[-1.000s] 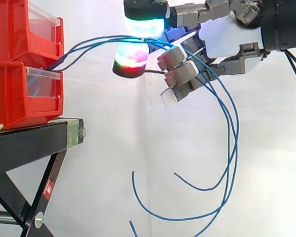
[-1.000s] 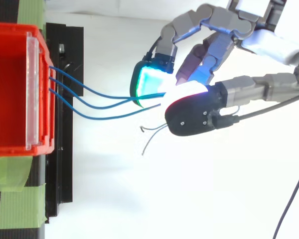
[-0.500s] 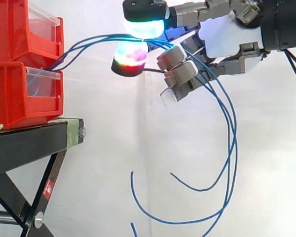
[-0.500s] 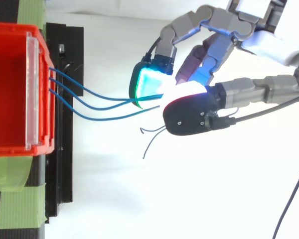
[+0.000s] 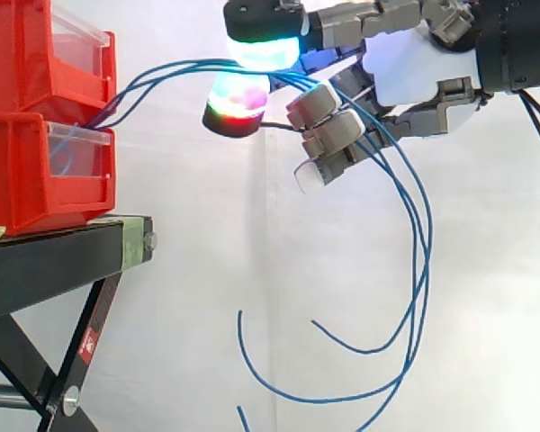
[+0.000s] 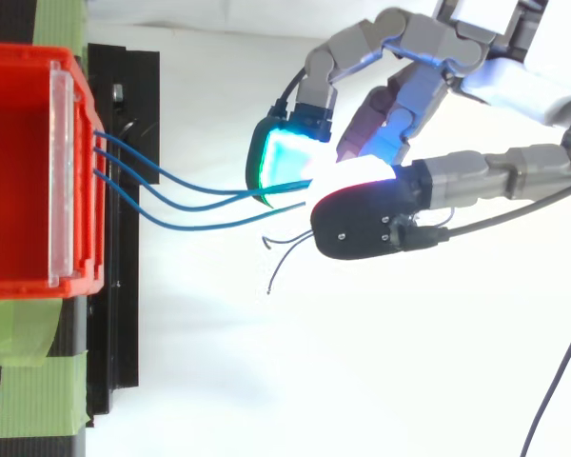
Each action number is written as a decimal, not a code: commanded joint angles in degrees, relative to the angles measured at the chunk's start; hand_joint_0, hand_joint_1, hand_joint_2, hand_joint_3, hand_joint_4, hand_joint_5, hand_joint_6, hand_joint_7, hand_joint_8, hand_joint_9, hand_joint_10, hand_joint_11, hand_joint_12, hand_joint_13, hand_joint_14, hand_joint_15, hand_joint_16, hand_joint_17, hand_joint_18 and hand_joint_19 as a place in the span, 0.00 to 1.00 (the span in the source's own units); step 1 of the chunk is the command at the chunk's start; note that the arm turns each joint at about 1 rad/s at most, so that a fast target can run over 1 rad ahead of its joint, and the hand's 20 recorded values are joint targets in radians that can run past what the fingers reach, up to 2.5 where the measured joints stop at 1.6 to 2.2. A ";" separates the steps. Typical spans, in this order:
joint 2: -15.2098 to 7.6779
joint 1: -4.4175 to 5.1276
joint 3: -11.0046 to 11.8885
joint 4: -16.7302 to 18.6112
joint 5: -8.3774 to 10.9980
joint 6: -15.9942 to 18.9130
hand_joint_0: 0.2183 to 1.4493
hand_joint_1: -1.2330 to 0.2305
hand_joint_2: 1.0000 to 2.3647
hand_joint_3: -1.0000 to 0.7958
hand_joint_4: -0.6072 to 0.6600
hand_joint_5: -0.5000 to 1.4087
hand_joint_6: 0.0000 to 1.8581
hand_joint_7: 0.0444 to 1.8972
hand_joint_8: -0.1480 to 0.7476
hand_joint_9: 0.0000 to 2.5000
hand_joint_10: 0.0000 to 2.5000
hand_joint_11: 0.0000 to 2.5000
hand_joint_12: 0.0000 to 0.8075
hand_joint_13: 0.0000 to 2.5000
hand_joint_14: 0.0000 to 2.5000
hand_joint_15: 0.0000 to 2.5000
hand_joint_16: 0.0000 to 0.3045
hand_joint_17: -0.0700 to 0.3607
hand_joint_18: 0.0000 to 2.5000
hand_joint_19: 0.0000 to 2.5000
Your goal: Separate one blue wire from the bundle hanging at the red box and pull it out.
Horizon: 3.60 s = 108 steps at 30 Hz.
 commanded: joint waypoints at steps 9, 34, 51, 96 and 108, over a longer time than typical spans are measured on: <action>0.00 0.00 -0.03 0.00 0.05 -0.01 0.35 0.25 0.01 0.55 0.59 0.14 0.51 0.44 0.56 0.47 0.01 0.52 0.55 0.50 0.00 0.60 0.18 0.44 0.34 0.21; 0.00 0.00 -0.03 0.00 0.05 -0.01 0.32 0.20 0.01 0.43 0.63 0.13 0.51 0.45 0.53 0.42 0.00 0.59 0.53 0.47 0.00 0.61 0.18 0.44 0.33 0.21; 0.00 0.00 -0.03 0.00 0.05 0.08 0.31 0.23 0.01 0.41 0.64 0.14 0.50 0.43 0.52 0.46 0.00 0.67 0.52 0.48 0.18 0.66 0.17 0.44 0.36 0.25; 0.00 0.00 -0.03 -0.27 0.05 0.35 0.29 0.40 0.00 0.31 0.62 0.15 0.49 0.43 0.52 0.52 0.00 0.67 0.52 0.48 0.26 0.63 0.16 0.42 0.37 0.28; 0.00 0.00 -0.03 -0.27 0.05 0.35 0.32 0.37 0.01 0.38 0.58 0.16 0.50 0.44 0.51 0.54 0.00 0.67 0.51 0.49 0.24 0.64 0.16 0.41 0.38 0.28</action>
